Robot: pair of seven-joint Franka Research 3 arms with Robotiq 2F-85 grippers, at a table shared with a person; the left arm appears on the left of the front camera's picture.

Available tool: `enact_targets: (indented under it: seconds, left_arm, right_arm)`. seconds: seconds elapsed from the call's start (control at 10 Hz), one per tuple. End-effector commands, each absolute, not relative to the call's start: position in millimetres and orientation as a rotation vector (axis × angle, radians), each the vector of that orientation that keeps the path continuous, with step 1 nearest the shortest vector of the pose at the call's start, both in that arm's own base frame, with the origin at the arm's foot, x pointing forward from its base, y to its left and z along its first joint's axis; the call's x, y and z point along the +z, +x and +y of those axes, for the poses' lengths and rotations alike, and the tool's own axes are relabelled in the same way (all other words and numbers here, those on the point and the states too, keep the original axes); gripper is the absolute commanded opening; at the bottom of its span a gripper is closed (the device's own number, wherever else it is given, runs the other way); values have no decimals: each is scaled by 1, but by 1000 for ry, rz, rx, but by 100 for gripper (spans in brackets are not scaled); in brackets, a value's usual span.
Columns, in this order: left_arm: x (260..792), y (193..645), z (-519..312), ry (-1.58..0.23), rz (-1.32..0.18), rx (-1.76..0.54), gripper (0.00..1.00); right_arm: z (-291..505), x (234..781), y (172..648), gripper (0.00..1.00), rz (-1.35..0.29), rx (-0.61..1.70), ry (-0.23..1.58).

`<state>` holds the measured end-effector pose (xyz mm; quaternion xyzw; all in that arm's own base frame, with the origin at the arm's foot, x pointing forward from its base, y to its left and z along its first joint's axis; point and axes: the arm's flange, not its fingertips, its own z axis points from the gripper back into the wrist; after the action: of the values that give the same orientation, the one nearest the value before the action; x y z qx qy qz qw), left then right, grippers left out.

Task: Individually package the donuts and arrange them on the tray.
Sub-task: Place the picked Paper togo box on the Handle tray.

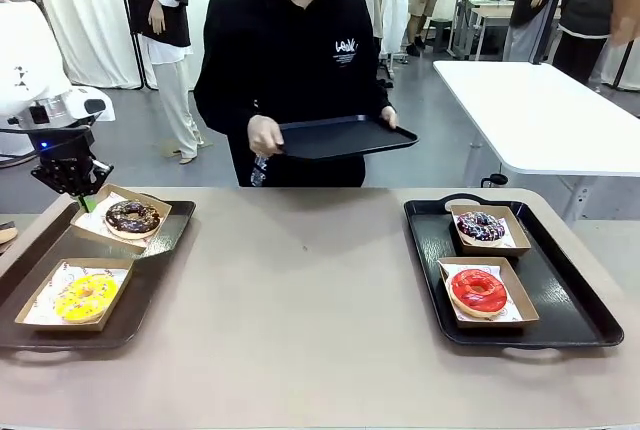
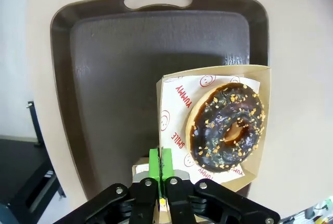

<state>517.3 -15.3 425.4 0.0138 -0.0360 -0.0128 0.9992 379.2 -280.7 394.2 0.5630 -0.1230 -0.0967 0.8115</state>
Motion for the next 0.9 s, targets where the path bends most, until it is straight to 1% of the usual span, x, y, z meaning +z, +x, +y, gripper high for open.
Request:
enact_targets:
  seconds: [0.0,0.6,0.7,0.8]
  left_arm:
    - [428,513,-12,9,-75,-2,1]
    - [428,513,-12,9,-75,-2,1]
    - [426,517,-14,19,-73,-15,1]
    - [421,529,-5,-20,-89,-42,1]
  right_arm:
    - [-281,395,378,100,-261,-205,1212]
    - [-281,395,378,100,-261,-205,1212]
    - [-281,395,378,100,-261,-205,1212]
    - [-281,395,378,100,-261,-205,1212]
